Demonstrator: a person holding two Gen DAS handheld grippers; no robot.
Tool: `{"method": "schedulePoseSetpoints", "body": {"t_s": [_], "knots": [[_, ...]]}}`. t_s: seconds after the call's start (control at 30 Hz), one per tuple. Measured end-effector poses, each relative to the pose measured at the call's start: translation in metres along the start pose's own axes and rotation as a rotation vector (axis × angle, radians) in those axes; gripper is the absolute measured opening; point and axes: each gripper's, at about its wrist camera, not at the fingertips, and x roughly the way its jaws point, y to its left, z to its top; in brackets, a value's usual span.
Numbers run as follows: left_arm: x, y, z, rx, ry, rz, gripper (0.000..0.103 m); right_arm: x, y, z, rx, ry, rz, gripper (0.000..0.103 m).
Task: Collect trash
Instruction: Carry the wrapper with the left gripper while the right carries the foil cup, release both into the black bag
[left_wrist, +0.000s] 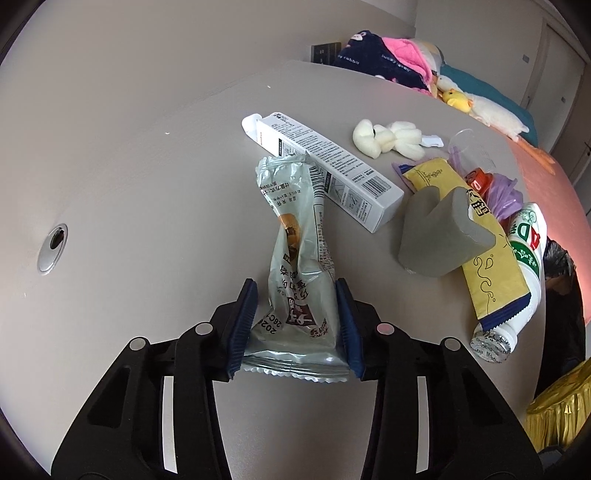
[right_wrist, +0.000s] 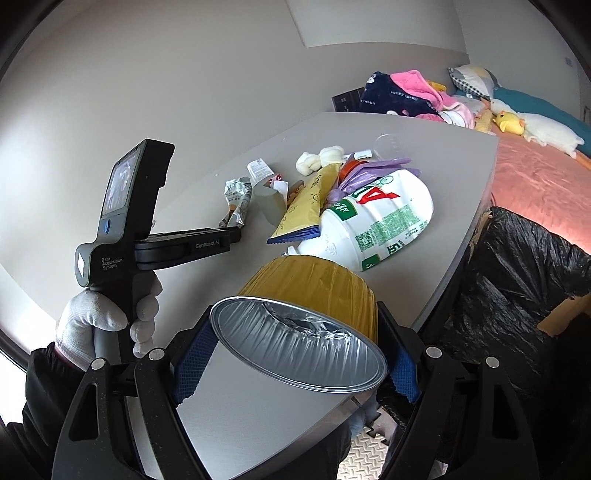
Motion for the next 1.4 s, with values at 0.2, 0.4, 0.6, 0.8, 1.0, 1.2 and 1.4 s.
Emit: {"method": "schedulePoseSetpoints", "body": {"t_s": [0.2, 0.4, 0.6, 0.8, 1.0, 1.2, 1.4], "knots": [[-0.011, 0.01, -0.001, -0.041, -0.075, -0.014, 0.039, -0.007, -0.007, 0.001, 0.017, -0.026, -0.008, 0.082], [-0.044, 0.004, 0.006, -0.047, -0.151, -0.069, 0.039, -0.02, -0.018, 0.004, 0.038, -0.061, -0.022, 0.082], [-0.063, -0.02, 0.014, -0.008, -0.185, -0.101, 0.039, -0.039, -0.04, 0.009, 0.082, -0.113, -0.06, 0.082], [-0.071, -0.045, 0.02, 0.024, -0.195, -0.158, 0.039, -0.061, -0.07, 0.012, 0.143, -0.166, -0.105, 0.082], [-0.078, -0.078, 0.023, 0.072, -0.198, -0.224, 0.039, -0.083, -0.098, 0.011, 0.2, -0.216, -0.153, 0.082], [-0.081, -0.116, 0.023, 0.133, -0.189, -0.295, 0.039, -0.101, -0.12, 0.007, 0.249, -0.251, -0.205, 0.082], [-0.083, -0.16, 0.015, 0.227, -0.168, -0.387, 0.04, -0.121, -0.145, 0.001, 0.311, -0.285, -0.251, 0.082]]}}
